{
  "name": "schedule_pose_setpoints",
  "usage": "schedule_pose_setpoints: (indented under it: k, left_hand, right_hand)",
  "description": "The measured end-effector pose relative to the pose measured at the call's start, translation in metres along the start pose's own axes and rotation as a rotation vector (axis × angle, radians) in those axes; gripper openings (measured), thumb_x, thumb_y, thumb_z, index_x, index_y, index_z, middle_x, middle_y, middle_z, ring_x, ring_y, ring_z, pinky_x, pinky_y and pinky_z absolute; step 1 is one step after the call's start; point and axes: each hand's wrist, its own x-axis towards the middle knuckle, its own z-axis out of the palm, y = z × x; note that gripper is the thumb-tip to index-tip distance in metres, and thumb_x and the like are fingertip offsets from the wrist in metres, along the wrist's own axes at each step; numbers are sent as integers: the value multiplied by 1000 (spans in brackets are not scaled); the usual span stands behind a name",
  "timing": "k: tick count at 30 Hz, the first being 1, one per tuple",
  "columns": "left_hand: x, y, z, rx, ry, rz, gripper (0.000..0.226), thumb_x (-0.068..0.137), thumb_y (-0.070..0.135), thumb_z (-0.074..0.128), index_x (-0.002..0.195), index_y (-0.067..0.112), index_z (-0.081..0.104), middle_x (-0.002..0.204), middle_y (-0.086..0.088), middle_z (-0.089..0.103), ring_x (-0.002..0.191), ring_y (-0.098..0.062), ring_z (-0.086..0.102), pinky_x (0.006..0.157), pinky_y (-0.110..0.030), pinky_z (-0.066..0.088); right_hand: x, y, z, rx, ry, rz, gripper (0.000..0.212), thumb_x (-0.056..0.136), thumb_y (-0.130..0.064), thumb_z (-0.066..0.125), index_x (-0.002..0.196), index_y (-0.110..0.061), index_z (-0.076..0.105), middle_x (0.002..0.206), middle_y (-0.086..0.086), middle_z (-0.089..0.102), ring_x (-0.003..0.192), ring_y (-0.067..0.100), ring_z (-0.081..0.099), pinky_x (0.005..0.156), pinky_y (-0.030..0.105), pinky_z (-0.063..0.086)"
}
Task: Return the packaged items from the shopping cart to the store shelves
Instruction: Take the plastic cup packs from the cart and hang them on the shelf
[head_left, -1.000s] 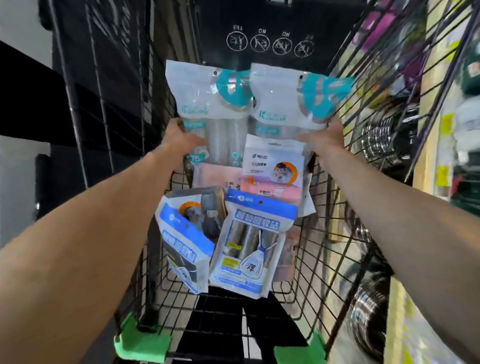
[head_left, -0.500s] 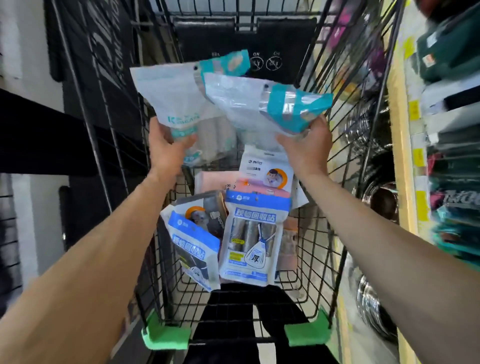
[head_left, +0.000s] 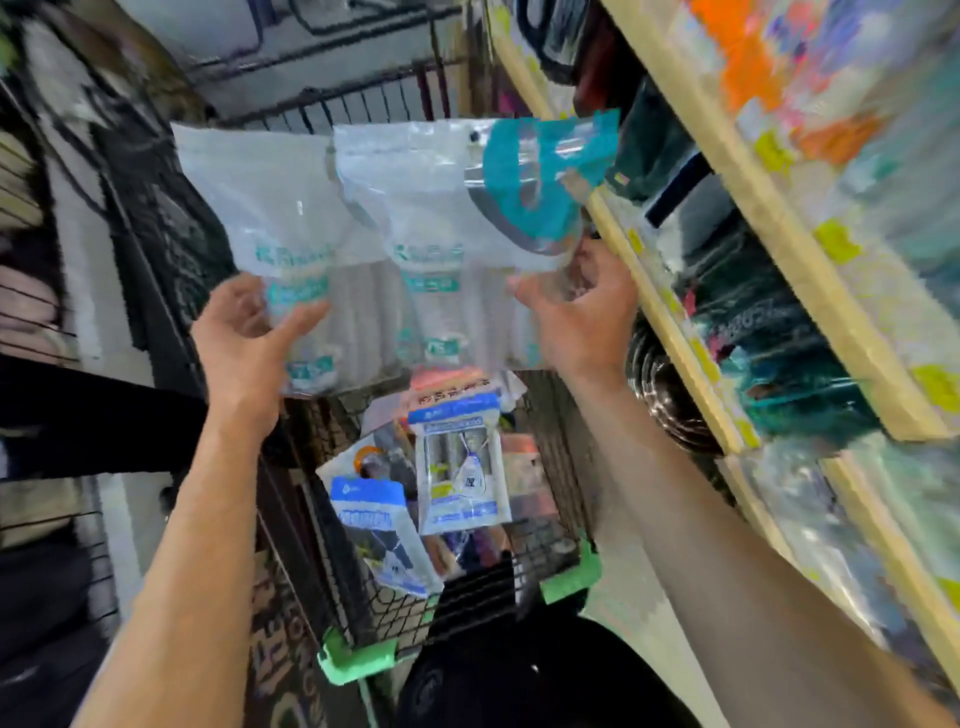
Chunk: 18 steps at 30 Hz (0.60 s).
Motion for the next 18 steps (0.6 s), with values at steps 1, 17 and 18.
schedule_pose_setpoints:
  k: [1,17,18]
  left_hand:
    - [-7,9,5,9,-39,-1,42,67,15,90,94,23,59,108,-9,70,92,-18,68,84,-34,52]
    - [-62,136,228,207,-770,65,44,80,11,82,120,13,65,107,1,73,93,-14,70,83,-31,58]
    - [-60,140,247,208,-804,70,42,78,15,84,117,15,67,107,0,74,96,-16,70,86,-33,58]
  right_hand:
    - [-5,-4,-19,6,22,22,47,54,-27,85,98,-15,71,91,-1,75,77,14,67,72,37,56]
    - [-77,-30,-224,132,562,286,34,67,-23,90,94,-30,71,95,-12,75,88,8,73,80,38,62]
    - [-76,-31,-230,133,597,308,33,66,-24,91,91,-33,70,93,-14,75,87,7,73,80,37,62]
